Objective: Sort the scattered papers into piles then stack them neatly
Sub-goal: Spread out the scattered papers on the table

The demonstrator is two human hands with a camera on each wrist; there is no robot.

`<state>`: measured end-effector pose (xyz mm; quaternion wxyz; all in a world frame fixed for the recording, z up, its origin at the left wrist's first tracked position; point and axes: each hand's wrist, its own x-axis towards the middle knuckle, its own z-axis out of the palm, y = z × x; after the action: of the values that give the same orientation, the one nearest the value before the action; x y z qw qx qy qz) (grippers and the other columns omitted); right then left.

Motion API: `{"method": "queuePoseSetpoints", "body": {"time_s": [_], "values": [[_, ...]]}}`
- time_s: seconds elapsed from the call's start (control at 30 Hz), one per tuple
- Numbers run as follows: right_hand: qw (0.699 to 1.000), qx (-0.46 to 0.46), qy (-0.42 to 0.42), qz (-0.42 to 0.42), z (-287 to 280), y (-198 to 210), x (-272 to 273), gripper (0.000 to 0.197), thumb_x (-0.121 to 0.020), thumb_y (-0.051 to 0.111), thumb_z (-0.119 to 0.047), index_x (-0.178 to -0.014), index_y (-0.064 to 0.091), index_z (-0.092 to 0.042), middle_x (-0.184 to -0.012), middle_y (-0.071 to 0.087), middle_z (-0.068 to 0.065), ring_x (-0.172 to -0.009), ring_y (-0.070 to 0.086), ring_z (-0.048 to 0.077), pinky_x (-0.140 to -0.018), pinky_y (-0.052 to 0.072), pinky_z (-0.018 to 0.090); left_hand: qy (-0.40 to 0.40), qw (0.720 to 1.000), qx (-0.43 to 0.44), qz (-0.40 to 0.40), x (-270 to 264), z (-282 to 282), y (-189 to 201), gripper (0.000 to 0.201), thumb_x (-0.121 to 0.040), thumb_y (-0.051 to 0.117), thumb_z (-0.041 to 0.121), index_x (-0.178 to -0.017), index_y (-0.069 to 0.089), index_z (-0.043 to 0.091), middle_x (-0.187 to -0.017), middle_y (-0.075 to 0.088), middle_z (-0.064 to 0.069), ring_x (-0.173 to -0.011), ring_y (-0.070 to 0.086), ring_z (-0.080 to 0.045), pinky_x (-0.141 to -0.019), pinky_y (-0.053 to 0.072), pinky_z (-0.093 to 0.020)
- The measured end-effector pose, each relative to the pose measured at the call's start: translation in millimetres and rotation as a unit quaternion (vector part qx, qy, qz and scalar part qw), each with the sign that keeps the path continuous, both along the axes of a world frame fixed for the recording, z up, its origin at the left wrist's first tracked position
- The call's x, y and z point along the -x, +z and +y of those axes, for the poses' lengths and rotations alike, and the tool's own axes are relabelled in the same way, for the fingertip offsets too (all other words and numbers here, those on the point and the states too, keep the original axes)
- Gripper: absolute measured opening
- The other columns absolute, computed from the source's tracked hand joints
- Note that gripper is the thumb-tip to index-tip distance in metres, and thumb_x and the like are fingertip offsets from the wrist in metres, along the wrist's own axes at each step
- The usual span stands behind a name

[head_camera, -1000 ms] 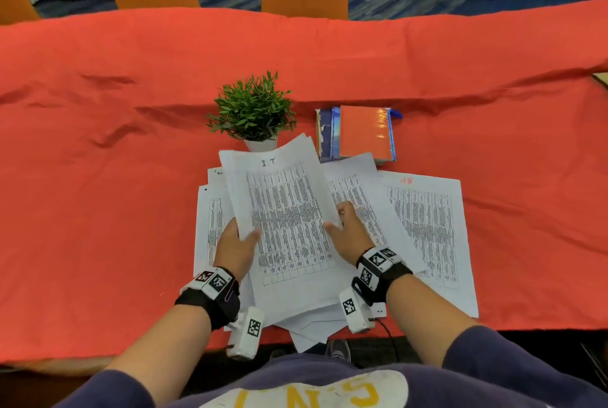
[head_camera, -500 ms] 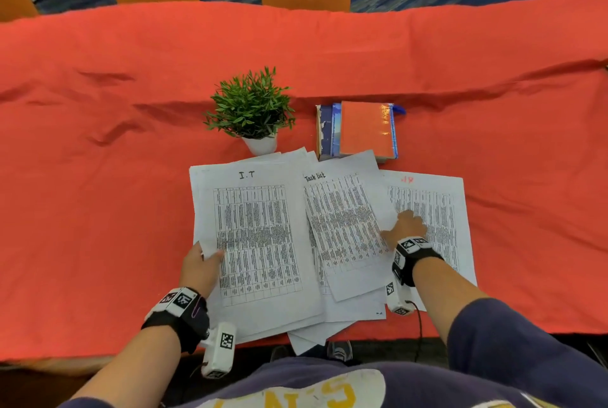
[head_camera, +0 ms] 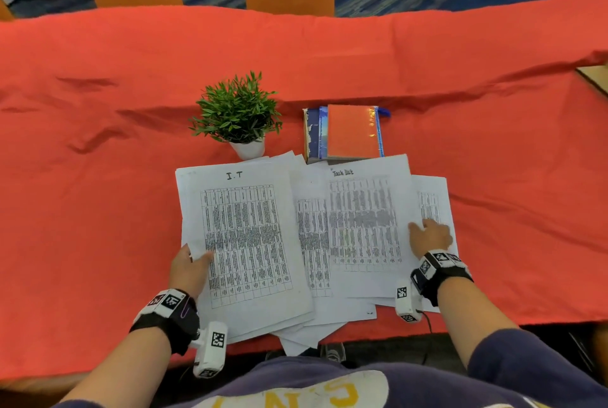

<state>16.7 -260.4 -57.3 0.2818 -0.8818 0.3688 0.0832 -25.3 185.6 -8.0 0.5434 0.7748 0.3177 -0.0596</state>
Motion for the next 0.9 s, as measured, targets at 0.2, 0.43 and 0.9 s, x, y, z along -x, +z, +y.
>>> {"method": "queuePoseSetpoints", "body": {"time_s": [0.2,0.43,0.9], "values": [[0.988,0.024,-0.045,0.148,-33,-3,32,0.041,-0.089,0.057,-0.03,-0.124,0.054,-0.008,-0.14,0.032,0.024,-0.127,0.031,0.041,-0.1,0.034,0.042,-0.029,1.0,0.001,0.001,-5,-8,-1,0.019,-0.093,0.056,0.012,-0.11,0.059,0.02,-0.109,0.063,0.0,-0.103,0.058,-0.023,-0.098,0.044,-0.04],[0.995,-0.046,-0.076,0.042,-39,-3,39,0.029,-0.078,0.055,-0.004,-0.106,0.057,0.001,-0.099,0.061,0.021,-0.101,0.061,0.038,-0.084,0.049,0.043,-0.048,0.999,-0.009,0.005,-9,-18,5,0.014,-0.094,0.055,0.014,-0.106,0.057,0.021,-0.101,0.063,0.002,-0.097,0.059,-0.023,-0.088,0.045,-0.036],[0.936,-0.144,-0.112,-0.3,-72,66,60,0.022,-0.09,0.055,-0.003,-0.107,0.062,-0.015,-0.074,0.071,-0.017,-0.071,0.066,0.0,-0.072,0.051,0.027,-0.075,0.997,-0.005,-0.014,-24,-24,11,0.022,-0.094,0.053,0.011,-0.115,0.059,0.016,-0.106,0.064,-0.002,-0.1,0.06,-0.024,-0.091,0.045,-0.034]]}}
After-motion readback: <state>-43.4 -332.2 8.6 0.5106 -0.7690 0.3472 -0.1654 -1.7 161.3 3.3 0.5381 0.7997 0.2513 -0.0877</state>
